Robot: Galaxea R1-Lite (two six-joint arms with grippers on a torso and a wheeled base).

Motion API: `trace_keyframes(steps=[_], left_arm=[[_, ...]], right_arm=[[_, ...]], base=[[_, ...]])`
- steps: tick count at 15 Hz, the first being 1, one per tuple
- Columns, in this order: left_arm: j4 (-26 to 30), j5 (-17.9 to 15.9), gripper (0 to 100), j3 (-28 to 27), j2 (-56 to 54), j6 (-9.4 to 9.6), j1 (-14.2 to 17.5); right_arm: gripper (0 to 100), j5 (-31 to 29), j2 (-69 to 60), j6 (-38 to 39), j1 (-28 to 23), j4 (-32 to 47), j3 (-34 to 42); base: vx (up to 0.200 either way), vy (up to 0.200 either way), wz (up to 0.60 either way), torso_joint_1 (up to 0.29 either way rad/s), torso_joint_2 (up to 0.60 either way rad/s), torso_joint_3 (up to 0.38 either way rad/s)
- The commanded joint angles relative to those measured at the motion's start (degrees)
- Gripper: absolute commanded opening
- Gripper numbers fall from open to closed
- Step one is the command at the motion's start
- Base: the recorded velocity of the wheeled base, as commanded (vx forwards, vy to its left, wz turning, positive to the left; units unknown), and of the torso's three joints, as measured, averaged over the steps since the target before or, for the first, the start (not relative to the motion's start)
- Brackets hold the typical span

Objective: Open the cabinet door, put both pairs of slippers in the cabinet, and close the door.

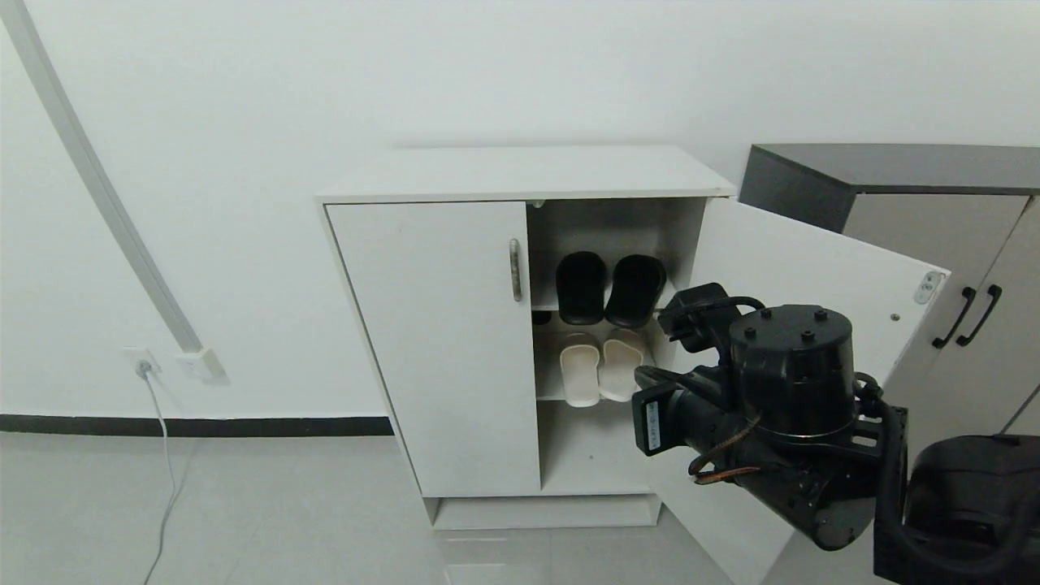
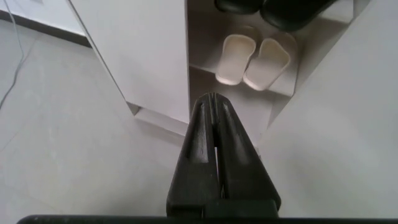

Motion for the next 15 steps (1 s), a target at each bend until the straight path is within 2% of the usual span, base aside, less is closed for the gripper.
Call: trace_keyframes(steps=[1, 15], left_arm=[[0.0, 0.0, 0, 0.0, 0.0, 0.02, 0.0], [0.0, 0.0, 0, 0.0, 0.0, 0.02, 0.0]], right_arm=[[0, 0.0, 0.3, 0.0, 0.0, 0.0, 0.0], [0, -0.1, 0.3, -0.1, 0.1, 0.0, 0.4]], base=[[0.000, 0.000, 0.00, 0.134, -0.47, -0.330], [0.000, 0.000, 0.00, 0.185, -0.50, -0.318]])
